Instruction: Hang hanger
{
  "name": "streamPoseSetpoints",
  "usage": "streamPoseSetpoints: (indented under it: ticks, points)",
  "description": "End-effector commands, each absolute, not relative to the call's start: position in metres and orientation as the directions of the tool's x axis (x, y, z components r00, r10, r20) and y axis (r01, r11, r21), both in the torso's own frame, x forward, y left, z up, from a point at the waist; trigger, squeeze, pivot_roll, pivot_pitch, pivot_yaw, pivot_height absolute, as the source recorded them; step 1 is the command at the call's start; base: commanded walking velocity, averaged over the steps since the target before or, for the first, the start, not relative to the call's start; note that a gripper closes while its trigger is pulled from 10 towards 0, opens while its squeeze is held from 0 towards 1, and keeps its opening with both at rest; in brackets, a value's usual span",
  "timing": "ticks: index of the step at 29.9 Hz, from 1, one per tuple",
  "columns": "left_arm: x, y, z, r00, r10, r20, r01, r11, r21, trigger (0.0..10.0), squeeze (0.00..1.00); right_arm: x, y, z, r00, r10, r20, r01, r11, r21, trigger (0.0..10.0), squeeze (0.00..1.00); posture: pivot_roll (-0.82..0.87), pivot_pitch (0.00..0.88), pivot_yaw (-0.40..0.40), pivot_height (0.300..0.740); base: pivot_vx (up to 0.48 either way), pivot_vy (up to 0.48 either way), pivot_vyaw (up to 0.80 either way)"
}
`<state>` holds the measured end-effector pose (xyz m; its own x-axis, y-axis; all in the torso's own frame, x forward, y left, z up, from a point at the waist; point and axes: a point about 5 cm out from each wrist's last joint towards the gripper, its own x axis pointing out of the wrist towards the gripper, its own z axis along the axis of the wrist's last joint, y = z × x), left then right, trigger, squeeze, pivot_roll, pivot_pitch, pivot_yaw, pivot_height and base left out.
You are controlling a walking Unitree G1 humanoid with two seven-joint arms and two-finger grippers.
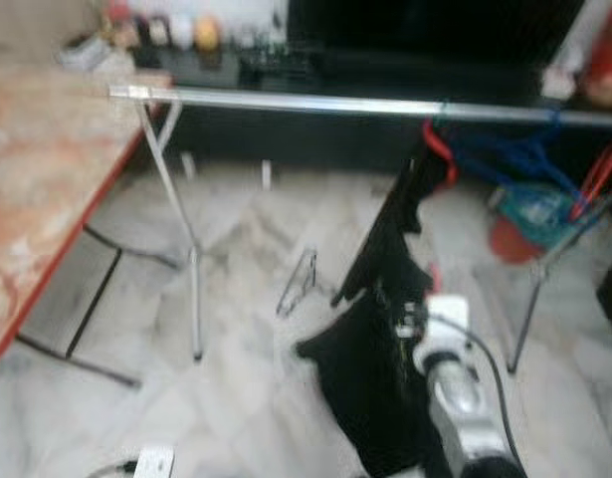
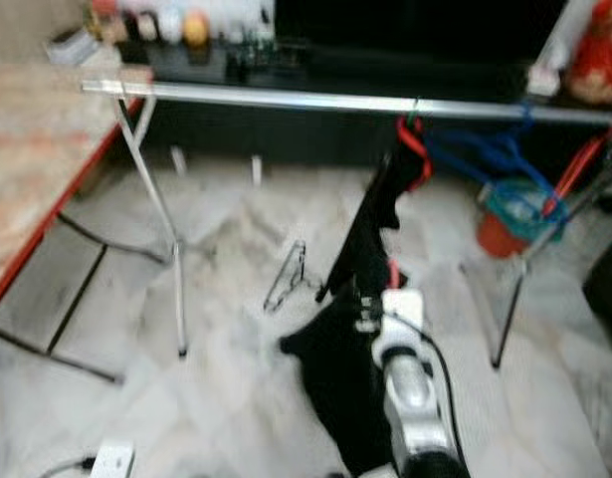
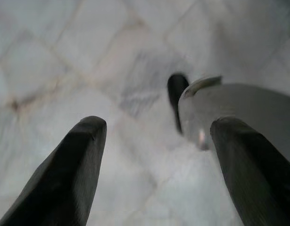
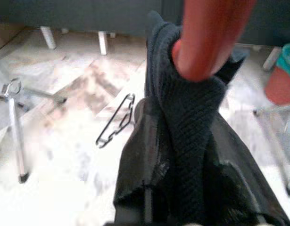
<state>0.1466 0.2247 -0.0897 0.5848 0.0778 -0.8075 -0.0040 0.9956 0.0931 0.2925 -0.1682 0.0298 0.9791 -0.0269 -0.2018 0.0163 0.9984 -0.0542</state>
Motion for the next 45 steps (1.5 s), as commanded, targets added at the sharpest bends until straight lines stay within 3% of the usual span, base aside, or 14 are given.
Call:
streamPoseSetpoints:
  ticks: [1, 22, 45]
  points:
    - [0.1345, 0.2228, -0.0952, 0.545, 0.077, -0.835, -0.007, 0.996, 0.088, 10.0, 0.0, 0.2968, -0.1721, 0.037, 0.985, -0.036, -0.167, 0.026, 0.998, -0.06, 10.0, 0.0, -0.02, 0.068, -0.018, 0.74, -0.394, 0.0, 0.0]
    - [0.1335, 0.2236, -0.0954, 0.543, 0.082, -0.836, -0.007, 0.996, 0.093, 10.0, 0.0, 0.2982, -0.1737, 0.0369, 0.984, -0.056, -0.169, 0.048, 0.998, -0.05, 10.0, 0.0, -0.01, 0.072, -0.014, 0.74, -0.393, 0.0, 0.0]
    - [0.1318, 0.2237, -0.096, 0.538, 0.083, -0.839, -0.013, 0.996, 0.09, 10.0, 0.0, 0.2986, -0.1742, 0.0359, 0.983, -0.069, -0.169, 0.061, 0.997, -0.053, 10.0, 0.0, -0.01, 0.046, -0.011, 0.74, 0.0, 0.0, 0.0]
